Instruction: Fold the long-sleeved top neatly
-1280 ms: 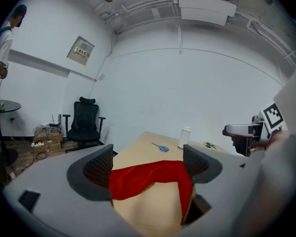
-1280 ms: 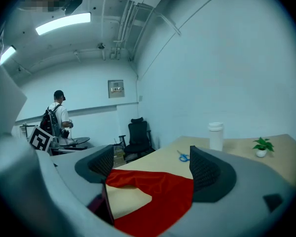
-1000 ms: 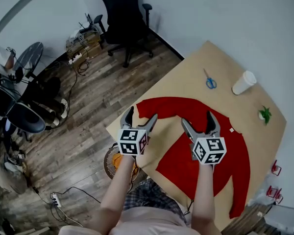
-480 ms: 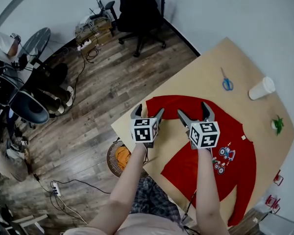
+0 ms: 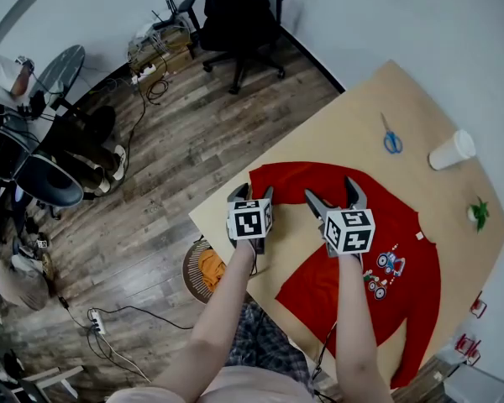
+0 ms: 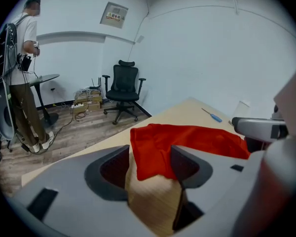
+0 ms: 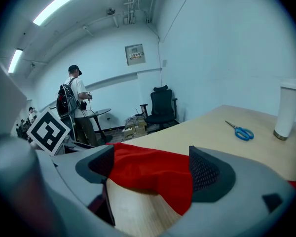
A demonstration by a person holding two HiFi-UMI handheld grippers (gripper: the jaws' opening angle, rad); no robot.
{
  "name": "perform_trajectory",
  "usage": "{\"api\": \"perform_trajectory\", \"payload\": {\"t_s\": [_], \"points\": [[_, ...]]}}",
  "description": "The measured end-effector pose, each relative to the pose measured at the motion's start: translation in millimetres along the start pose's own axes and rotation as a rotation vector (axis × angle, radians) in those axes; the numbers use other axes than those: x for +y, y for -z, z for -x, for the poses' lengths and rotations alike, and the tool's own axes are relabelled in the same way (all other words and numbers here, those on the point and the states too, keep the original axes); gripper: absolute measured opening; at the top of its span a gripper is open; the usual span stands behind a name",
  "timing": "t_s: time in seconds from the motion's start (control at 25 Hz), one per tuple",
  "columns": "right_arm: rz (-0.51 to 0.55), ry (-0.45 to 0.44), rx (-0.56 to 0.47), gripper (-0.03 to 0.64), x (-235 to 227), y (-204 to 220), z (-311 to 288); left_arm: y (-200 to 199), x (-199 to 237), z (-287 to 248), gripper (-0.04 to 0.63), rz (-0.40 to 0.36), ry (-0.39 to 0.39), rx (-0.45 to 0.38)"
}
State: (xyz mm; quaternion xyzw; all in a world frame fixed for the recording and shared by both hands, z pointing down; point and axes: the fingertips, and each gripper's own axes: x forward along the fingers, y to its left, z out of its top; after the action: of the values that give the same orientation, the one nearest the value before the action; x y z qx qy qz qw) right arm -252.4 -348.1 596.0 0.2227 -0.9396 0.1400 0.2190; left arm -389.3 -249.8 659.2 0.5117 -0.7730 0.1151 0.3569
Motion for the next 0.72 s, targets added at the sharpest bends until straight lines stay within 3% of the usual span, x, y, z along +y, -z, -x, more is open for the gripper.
{"api": "perform_trajectory", "payload": {"t_s": [0.2, 0.48, 0.72], "points": [[-0.004, 0.005, 0.008, 0.454, -2, 5, 3, 9, 1, -2, 0.222, 0.01, -0.013, 0.03], [-0.012, 0.016, 0.007, 0.449, -7, 9, 7, 7, 9, 6, 0.218, 0.06, -0.008, 0.012], [-0.011, 0.016, 0.014, 0.445, -7, 13, 10, 16, 9, 2, 0.202, 0.029, -0.039, 0.068]]}}
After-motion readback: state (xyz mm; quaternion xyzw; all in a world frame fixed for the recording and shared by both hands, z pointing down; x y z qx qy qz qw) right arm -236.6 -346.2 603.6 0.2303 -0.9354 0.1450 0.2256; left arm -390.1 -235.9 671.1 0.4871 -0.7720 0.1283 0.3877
